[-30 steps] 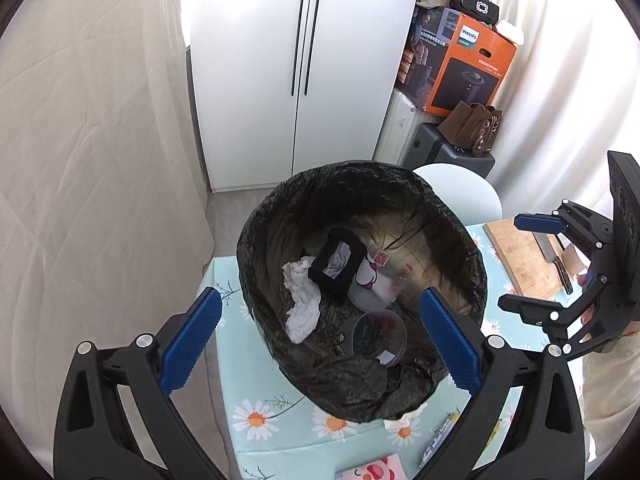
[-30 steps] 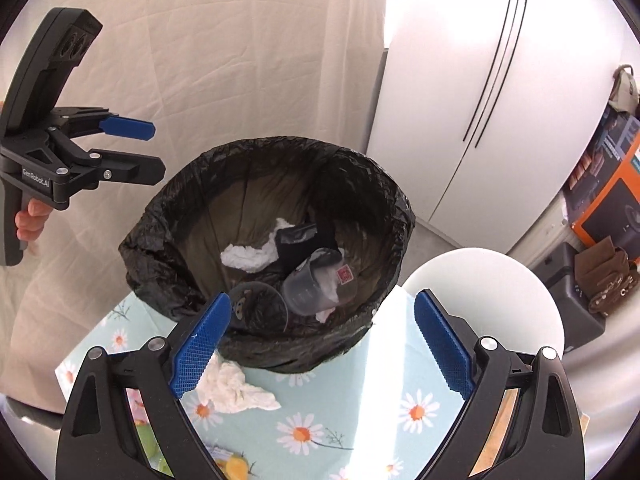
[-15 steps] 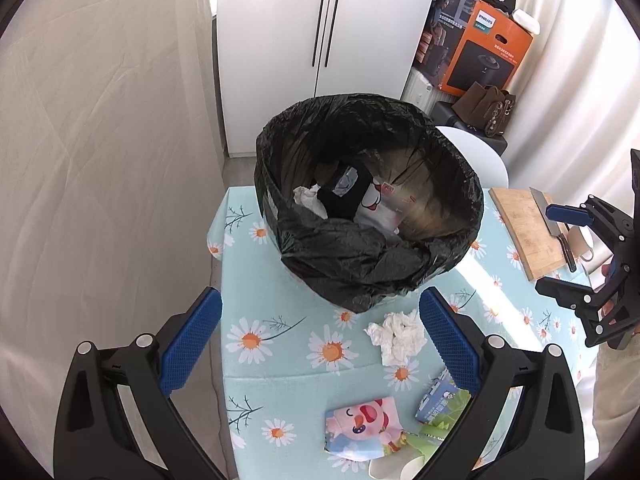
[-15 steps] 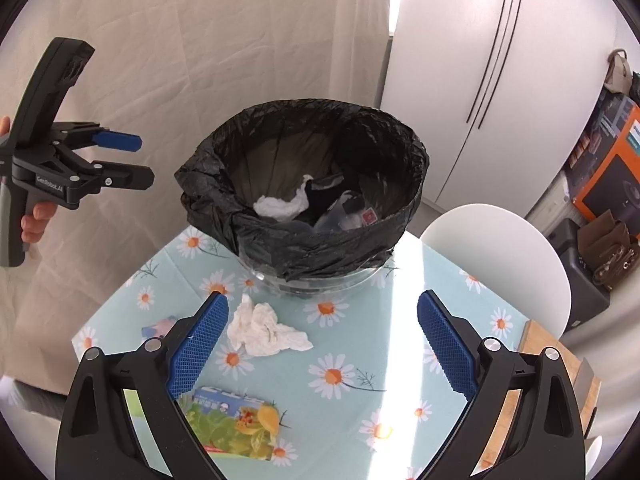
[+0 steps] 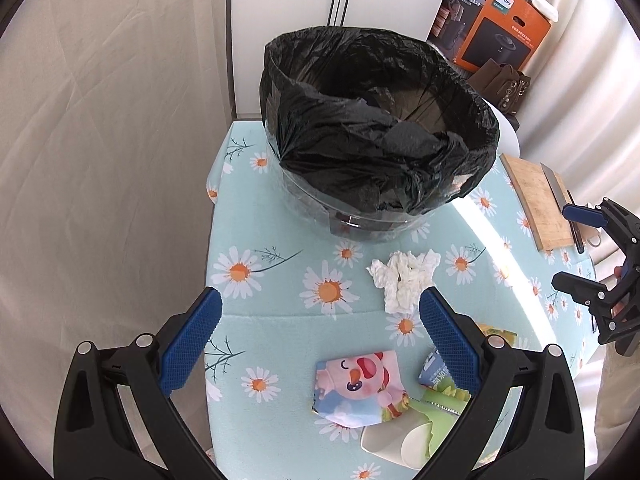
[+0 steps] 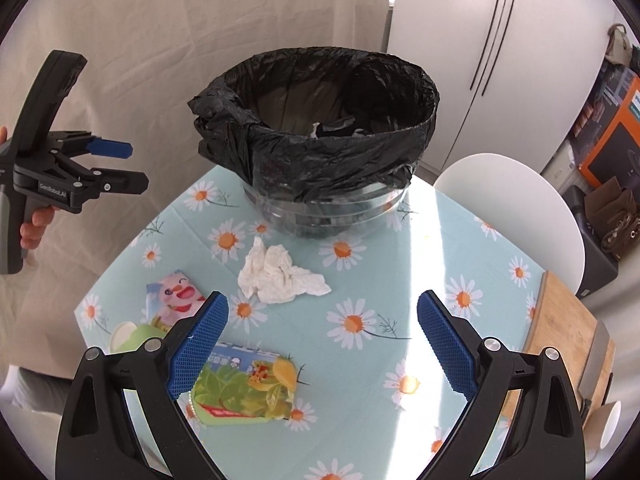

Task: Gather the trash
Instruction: 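Move both tools back over the table toward the pink snack bag, then grasp the pink snack bag with the left tool while the right tool grasps the juice box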

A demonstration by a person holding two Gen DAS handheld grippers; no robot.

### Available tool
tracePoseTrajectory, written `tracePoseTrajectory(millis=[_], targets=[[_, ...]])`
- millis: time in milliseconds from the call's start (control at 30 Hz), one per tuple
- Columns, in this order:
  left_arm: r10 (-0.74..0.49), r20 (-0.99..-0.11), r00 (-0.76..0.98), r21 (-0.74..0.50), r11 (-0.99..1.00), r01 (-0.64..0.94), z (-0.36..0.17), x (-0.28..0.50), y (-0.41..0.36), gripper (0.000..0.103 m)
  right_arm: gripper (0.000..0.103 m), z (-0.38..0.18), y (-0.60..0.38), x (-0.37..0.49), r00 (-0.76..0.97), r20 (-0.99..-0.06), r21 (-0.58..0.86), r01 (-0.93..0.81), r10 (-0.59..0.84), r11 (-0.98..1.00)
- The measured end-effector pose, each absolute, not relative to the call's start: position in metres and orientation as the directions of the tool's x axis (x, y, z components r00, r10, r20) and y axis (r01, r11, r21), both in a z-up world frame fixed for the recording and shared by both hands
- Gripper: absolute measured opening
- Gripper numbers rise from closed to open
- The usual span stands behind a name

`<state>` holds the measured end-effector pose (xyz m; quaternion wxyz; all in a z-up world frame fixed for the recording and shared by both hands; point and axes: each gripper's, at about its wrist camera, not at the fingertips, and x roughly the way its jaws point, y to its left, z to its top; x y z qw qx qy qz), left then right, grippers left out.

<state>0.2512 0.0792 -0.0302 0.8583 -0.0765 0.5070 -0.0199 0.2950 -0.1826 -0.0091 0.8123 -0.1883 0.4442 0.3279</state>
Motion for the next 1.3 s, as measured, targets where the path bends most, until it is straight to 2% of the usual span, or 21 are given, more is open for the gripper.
tracePoseTrajectory(millis=[433, 800, 1133, 1233, 1300], targets=[[-0.156, -0.919, 0.361, -0.177, 0.984, -0.026, -0.089, 0.231, 0.057, 0.097, 0.091, -0.056, -0.201, 0.268, 0.329, -0.882, 0.036, -0.668, 0.337, 0.744], [-0.228, -0.959, 0.172, -0.240, 0.969, -0.053, -0.145, 0.238, 0.046, 0.097, 0.091, -0.091, -0.213, 0.261, 0.270, -0.907, 0.087, -0.631, 0.324, 0.771], [-0.188, -0.982, 0.033, -0.188, 0.982, -0.012, -0.175, 0.251, 0.023, 0.097, 0.091, -0.113, -0.226, 0.271, 0.220, -0.909, 0.179, -0.558, 0.353, 0.810], [-0.107, -0.994, 0.014, -0.106, 0.993, 0.048, -0.178, 0.250, 0.011, 0.089, 0.091, -0.119, -0.226, 0.273, 0.206, -0.907, 0.212, -0.529, 0.367, 0.822], [-0.036, -0.999, -0.001, -0.036, 0.996, 0.086, -0.178, 0.249, 0.006, 0.072, 0.091, -0.123, -0.226, 0.274, 0.190, -0.903, 0.244, -0.509, 0.384, 0.825]])
